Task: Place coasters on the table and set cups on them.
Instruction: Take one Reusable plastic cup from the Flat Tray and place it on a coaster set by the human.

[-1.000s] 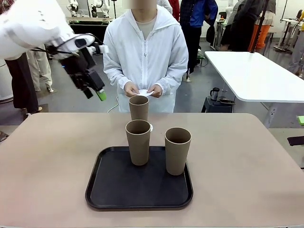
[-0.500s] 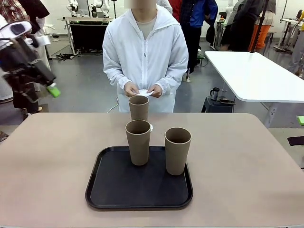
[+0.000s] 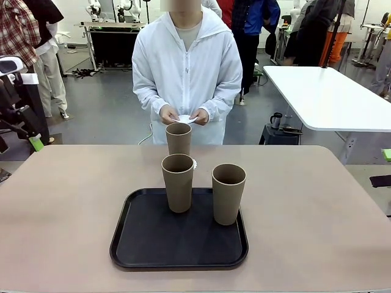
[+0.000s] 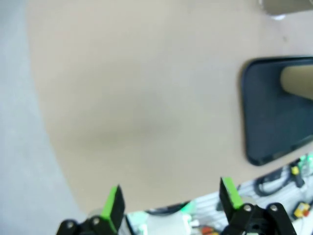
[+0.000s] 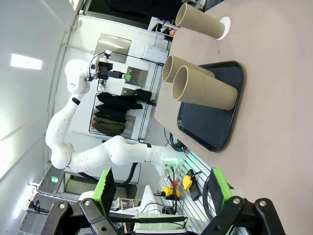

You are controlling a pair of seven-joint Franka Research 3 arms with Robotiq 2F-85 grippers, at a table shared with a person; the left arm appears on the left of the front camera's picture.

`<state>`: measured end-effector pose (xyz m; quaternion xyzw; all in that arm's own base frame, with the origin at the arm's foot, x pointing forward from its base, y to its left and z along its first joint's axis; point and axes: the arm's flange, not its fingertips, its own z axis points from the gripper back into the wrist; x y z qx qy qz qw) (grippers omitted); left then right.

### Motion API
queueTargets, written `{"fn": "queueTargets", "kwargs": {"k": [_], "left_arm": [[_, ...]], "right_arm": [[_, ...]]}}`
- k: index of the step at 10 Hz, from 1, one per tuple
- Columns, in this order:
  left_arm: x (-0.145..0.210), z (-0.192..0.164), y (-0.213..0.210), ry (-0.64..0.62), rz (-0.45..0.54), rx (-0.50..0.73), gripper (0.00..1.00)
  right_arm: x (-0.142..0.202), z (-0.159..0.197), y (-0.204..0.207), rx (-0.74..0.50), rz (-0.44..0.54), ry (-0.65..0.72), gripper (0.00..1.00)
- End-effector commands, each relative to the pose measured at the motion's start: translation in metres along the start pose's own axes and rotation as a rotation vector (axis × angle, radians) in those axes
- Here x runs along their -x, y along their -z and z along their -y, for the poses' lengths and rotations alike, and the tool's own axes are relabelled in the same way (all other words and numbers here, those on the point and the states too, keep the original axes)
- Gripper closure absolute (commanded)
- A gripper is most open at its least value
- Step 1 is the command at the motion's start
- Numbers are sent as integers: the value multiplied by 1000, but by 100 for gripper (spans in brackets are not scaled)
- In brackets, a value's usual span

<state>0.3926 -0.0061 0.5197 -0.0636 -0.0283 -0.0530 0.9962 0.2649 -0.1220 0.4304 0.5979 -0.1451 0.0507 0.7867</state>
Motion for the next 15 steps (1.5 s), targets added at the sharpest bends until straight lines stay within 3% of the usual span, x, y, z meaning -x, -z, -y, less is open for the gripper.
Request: {"fn": "queueTargets", "kwargs": {"k": [1, 2, 4, 6, 8, 10, 11, 12, 13, 15], "left_arm": [[0, 3, -8, 3, 3, 14, 0], [0, 0, 0, 0, 0, 0, 0], [5, -51, 18, 160, 215, 529, 0], [25, -103, 41, 170, 394, 808, 0], [56, -153, 57, 73, 474, 1016, 0], [80, -185, 55, 13, 497, 1162, 0], [86, -199, 55, 43, 510, 1237, 0], [87, -209, 57, 50, 501, 1268, 0], [96, -246, 59, 47, 458, 1270, 0], [88, -248, 62, 31, 356, 1244, 0]], "right_arm": [[-1, 0, -1, -13, 2, -18, 0], [-1, 0, -1, -13, 2, -18, 0], [-1, 0, -1, -13, 2, -18, 0], [-1, 0, -1, -13, 2, -18, 0], [-1, 0, -1, -13, 2, -18, 0], [-1, 0, -1, -13, 2, -18, 0], [-1, 0, -1, -13, 2, -18, 0], [-1, 0, -1, -13, 2, -18, 0], [-1, 0, -1, -13, 2, -18, 0], [-1, 0, -1, -13, 2, -18, 0]]}}
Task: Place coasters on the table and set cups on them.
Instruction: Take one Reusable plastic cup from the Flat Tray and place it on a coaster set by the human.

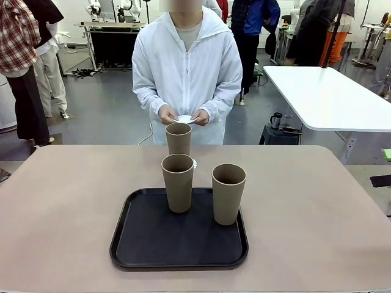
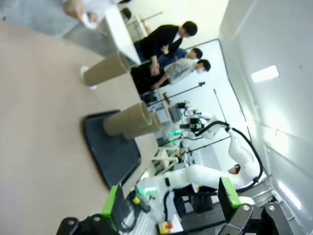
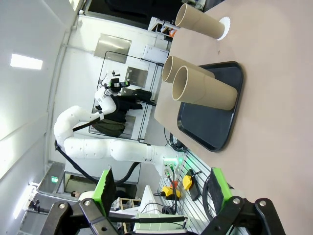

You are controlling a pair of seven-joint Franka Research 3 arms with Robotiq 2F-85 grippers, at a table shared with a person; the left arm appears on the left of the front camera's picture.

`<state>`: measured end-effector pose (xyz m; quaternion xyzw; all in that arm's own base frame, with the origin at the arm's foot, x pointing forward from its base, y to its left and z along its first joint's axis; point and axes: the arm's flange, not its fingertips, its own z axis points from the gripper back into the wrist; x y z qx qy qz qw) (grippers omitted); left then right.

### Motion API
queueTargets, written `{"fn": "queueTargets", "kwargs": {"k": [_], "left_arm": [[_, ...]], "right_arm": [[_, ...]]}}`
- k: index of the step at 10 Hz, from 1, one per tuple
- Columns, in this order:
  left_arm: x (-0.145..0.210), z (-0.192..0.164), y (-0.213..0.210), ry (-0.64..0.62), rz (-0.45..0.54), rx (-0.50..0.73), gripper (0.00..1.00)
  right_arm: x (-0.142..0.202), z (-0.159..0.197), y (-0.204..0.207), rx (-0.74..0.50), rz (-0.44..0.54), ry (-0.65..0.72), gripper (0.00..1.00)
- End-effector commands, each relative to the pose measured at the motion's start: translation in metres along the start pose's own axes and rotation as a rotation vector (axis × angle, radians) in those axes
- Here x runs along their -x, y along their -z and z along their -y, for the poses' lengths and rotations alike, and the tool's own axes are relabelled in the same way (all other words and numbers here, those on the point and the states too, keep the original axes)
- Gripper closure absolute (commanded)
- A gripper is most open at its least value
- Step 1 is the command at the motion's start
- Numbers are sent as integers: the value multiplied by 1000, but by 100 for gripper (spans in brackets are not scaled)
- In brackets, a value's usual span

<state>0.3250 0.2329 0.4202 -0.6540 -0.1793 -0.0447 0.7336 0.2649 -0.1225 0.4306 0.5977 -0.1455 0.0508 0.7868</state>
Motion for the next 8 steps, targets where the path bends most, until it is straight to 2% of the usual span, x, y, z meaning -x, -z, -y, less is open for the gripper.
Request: {"fn": "queueTargets", "kwargs": {"k": [1, 5, 8], "left_arm": [[-16, -1, -3, -11, -88, -60, 0], [-20, 1, -2, -2, -154, -96, 0], [-26, -2, 3, -11, -124, -75, 0]], "right_arm": [[-1, 0, 0, -13, 1, -17, 0], [-1, 0, 0, -13, 1, -17, 0], [-1, 0, 0, -13, 1, -17, 0]]}}
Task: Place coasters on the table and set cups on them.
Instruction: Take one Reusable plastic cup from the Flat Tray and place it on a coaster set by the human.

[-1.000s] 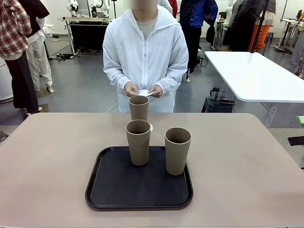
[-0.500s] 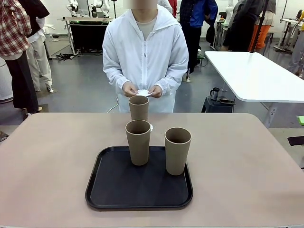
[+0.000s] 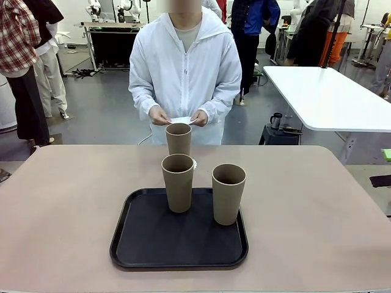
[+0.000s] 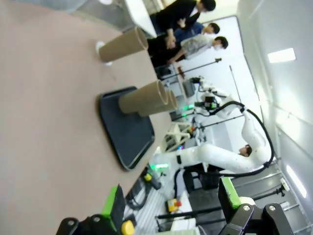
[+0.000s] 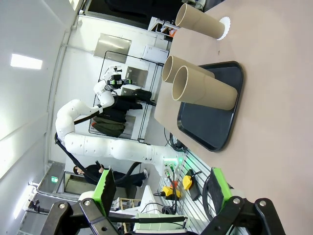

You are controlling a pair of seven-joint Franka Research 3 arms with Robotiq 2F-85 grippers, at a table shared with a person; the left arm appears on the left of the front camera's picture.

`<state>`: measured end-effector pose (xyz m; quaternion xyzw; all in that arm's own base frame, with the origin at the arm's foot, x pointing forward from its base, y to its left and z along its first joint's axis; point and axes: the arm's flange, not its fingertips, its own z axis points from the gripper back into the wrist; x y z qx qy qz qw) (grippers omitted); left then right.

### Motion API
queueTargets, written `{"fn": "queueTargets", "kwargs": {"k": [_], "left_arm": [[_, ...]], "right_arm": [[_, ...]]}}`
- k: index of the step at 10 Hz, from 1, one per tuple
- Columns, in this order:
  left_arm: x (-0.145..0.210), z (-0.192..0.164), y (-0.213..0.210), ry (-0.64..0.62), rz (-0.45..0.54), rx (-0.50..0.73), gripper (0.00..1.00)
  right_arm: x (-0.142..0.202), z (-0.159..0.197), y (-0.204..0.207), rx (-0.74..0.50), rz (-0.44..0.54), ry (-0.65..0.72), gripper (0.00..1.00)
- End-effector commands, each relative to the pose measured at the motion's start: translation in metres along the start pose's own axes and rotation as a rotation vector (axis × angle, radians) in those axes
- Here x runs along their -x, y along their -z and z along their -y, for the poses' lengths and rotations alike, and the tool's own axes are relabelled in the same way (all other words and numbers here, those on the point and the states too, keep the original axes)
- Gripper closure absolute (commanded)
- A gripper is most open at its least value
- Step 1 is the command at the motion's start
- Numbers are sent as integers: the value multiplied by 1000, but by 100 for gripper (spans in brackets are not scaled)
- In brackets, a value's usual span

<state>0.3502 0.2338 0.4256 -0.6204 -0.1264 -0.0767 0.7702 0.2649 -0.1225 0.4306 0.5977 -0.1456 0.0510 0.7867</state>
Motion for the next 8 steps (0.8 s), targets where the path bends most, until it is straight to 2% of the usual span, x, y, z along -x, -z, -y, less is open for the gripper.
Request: {"fn": "queueTargets", "kwargs": {"k": [1, 8], "left_arm": [[0, 1, -1, 2, 12, 6, 0], [0, 1, -1, 2, 12, 6, 0]], "right_arm": [[-1, 0, 0, -13, 1, -16, 0], [-1, 0, 0, -13, 1, -16, 0]]}}
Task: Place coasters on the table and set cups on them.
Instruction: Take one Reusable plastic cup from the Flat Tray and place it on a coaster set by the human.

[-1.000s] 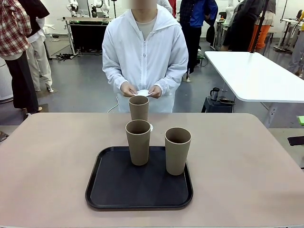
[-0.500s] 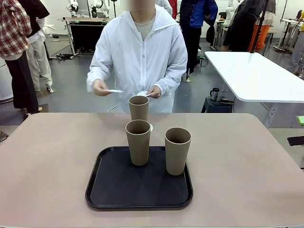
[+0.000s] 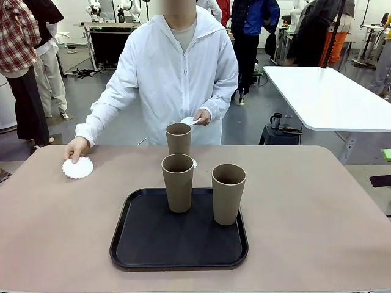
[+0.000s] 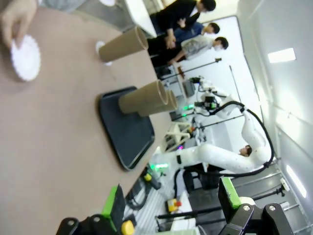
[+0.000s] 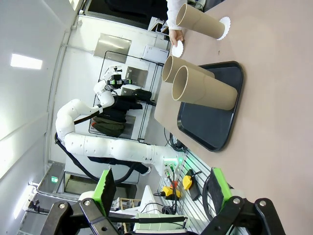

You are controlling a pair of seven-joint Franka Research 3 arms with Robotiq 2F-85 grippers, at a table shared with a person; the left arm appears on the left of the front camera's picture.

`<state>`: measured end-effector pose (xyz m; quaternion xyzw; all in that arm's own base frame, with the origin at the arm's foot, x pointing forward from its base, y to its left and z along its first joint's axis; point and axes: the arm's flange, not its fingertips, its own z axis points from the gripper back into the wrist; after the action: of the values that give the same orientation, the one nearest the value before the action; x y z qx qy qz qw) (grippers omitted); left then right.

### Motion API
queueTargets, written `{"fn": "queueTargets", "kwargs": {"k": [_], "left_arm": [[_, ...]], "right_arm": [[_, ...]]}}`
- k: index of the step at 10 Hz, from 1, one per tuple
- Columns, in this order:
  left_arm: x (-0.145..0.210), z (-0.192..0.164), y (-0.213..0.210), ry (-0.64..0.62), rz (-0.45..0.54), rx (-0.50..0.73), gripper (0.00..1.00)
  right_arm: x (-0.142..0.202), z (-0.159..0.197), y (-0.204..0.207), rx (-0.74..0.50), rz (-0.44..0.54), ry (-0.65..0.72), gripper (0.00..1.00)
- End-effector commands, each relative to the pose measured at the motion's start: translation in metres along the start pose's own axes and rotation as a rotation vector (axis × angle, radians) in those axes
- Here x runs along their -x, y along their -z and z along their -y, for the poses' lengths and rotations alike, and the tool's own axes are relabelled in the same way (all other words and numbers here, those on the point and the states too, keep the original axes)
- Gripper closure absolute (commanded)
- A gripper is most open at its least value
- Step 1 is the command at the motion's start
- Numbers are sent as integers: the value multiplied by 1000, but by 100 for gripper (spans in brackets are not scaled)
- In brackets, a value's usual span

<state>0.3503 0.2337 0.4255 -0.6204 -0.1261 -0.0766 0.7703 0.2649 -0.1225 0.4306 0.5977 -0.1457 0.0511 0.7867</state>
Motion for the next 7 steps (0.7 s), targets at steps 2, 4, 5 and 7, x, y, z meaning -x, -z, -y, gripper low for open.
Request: {"fn": "queueTargets", "kwargs": {"k": [2, 4, 5, 7], "left_arm": [[0, 1, -1, 3, 12, 6, 0], [0, 1, -1, 3, 12, 6, 0], [0, 1, -1, 3, 12, 6, 0], [0, 1, -1, 3, 12, 6, 0]], "right_arm": [[-1, 0, 0, -13, 1, -16, 0], [-1, 0, 0, -13, 1, -16, 0], [-1, 0, 0, -13, 1, -16, 0], [-1, 0, 0, -13, 1, -16, 0]]}}
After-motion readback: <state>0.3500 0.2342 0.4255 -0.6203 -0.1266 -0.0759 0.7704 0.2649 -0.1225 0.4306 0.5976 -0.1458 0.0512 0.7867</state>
